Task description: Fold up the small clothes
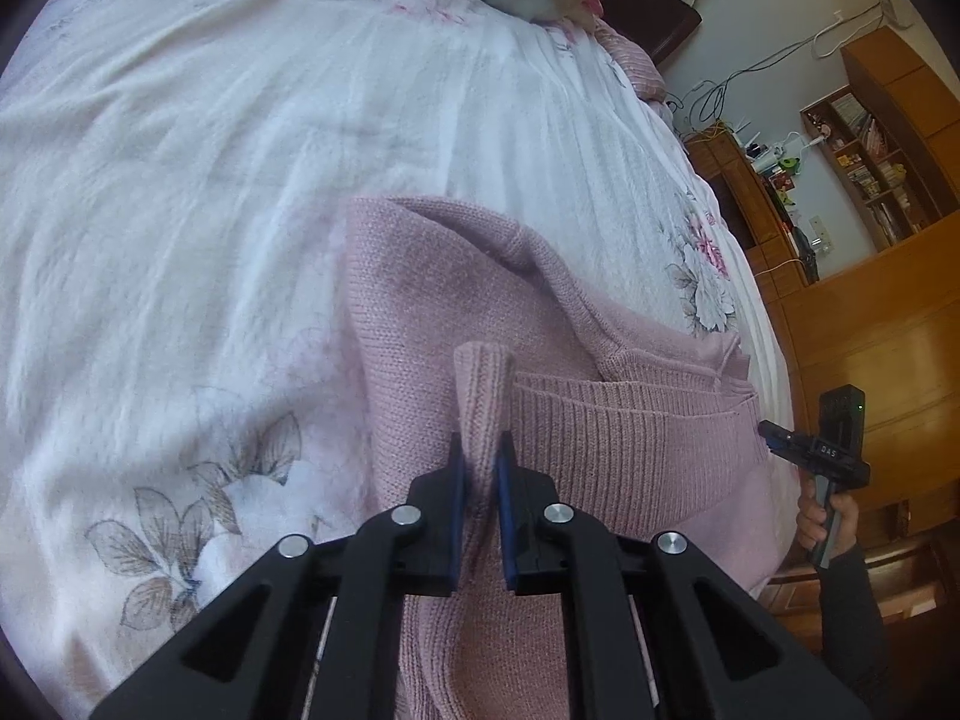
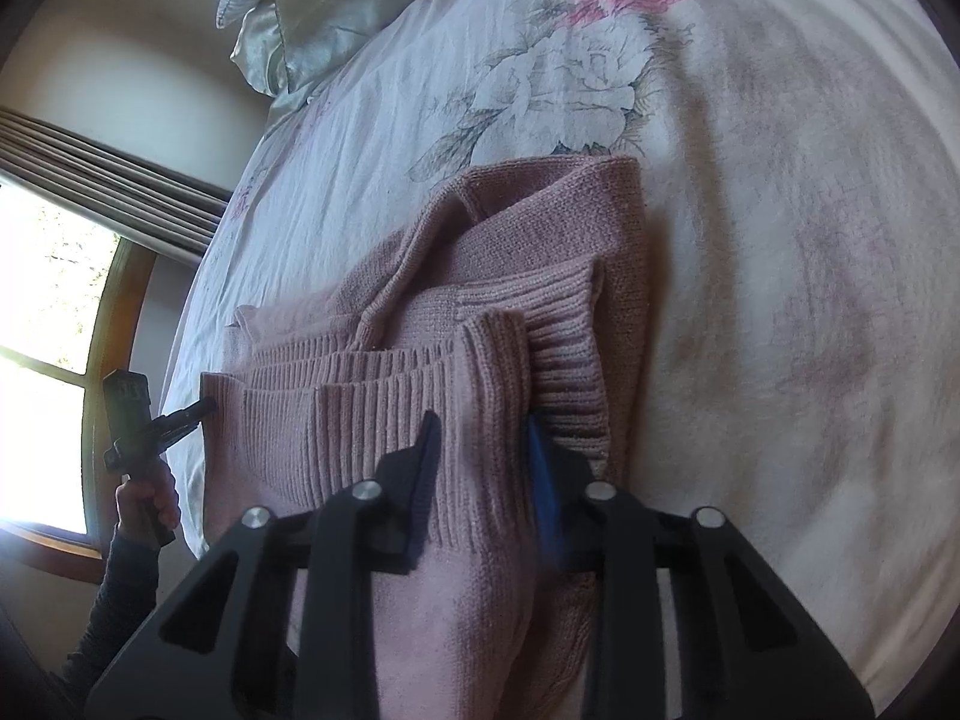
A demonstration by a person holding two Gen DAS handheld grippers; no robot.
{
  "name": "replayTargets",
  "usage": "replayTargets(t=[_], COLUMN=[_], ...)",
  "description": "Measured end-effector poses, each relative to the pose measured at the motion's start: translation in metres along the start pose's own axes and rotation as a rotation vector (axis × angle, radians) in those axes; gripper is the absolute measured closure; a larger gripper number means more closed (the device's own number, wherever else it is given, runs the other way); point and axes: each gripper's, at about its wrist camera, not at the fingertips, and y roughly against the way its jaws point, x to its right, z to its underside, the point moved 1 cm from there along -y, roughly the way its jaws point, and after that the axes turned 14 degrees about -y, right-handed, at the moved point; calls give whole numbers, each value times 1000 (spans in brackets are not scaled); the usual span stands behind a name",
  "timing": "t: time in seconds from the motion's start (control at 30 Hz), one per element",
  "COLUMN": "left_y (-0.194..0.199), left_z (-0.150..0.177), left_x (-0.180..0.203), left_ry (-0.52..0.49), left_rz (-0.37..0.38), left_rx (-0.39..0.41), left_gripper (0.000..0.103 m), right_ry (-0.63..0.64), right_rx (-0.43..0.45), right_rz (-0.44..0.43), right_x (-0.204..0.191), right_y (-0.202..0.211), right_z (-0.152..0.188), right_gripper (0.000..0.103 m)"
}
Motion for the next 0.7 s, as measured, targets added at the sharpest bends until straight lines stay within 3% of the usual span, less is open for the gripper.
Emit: replayTargets(t=[0.03, 0.4, 0.7], left_y=[3, 50, 59], left_z=[0, -8, -55], left_x=[1, 25, 26], left_ry=[5, -43, -38], left_rz=[9, 87, 107], left_rx=[16, 160, 247], left_gripper=[95, 96, 96], right_ry=[3, 57, 21], right_rx=[6, 136, 238], right_rz=[-7, -43, -61], right_x=[-1, -30, -48], right_y=[2, 52, 73], right_z=[1, 16, -20], right_gripper=[94, 95, 95])
